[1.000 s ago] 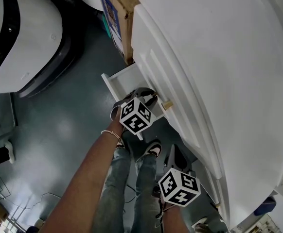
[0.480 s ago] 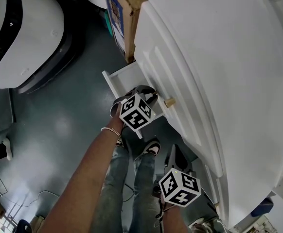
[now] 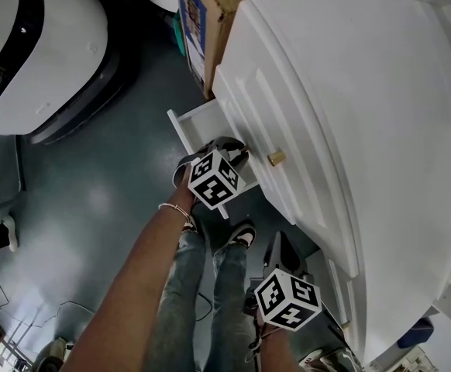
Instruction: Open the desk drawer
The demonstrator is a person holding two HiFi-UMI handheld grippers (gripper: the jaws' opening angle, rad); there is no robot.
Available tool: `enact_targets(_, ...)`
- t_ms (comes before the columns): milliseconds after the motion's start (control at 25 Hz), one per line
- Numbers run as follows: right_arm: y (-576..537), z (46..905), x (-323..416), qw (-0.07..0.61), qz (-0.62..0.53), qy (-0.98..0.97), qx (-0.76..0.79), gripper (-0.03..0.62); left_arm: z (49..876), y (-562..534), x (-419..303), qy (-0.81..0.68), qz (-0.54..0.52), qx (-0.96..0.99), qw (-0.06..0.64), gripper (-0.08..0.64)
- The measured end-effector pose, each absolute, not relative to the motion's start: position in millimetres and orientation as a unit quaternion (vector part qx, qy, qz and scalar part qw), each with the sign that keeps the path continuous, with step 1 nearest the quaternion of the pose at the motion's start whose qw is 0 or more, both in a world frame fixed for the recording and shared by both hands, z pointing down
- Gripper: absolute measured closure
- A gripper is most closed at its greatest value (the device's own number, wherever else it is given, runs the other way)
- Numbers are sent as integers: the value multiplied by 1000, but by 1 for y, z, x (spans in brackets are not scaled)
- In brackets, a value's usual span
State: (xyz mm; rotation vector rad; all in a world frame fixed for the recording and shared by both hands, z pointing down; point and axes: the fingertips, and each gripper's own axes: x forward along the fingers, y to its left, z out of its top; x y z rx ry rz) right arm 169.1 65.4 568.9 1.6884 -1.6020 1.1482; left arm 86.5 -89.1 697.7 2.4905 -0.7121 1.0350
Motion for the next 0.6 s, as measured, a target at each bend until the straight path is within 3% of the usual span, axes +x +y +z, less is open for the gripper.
enact_targets(600, 73, 566, 166, 276, 419, -604, 620, 586, 699, -75, 68, -266, 367, 873, 183, 474)
